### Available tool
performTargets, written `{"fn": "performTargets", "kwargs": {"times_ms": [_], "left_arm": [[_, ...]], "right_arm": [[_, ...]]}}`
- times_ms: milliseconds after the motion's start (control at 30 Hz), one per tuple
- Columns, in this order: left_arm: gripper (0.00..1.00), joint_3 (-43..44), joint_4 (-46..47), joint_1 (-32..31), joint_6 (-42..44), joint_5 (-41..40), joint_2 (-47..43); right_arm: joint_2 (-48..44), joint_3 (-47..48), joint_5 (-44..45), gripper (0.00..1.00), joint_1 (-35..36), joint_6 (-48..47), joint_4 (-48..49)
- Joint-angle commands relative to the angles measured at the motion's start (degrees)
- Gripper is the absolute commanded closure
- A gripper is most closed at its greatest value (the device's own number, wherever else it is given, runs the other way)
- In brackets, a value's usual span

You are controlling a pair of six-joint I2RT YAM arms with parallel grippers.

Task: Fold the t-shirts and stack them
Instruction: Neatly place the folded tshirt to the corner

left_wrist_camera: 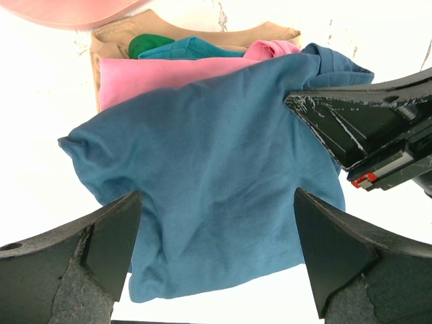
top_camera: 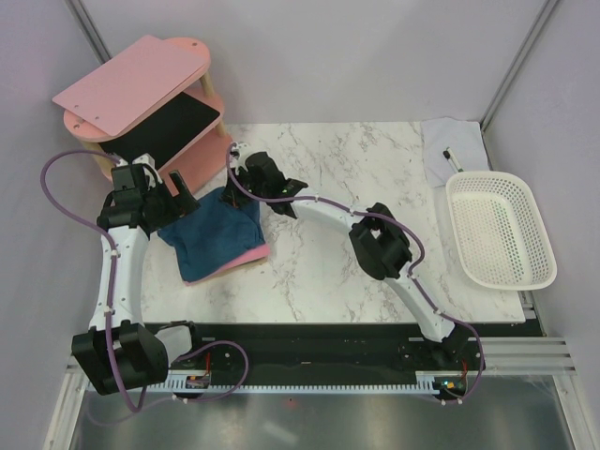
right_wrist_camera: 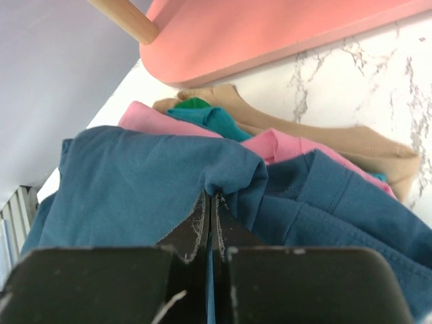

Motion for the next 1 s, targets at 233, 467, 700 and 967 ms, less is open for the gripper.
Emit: {"fn": "performTargets", "kwargs": {"times_ms": [233,467,700,967], "left_arm": [[0.00,-1.15,1.52,-0.03,2.03,1.33,0.95],[0.00,-2.64,2.32,-0.03,2.03,2.57,1.40],[0.00,-3.61,2.49,-0.03,2.38,3.35,0.34],[0.00,-4.67,2.58,-0.12,2.21,6.25,-0.19]], "right_arm": [[-18.44,-14.32,7.57,0.99,2.01,-4.24,8.46],[-18.19,-16.71,12.41,0.99,1.92,-5.56,8.47],[-16.87,-19.35,18.82,1.00,0.17,-4.16,10.14],[-12.83,-16.46,21.73,1.00,-2.91,-4.06,9.09]]}}
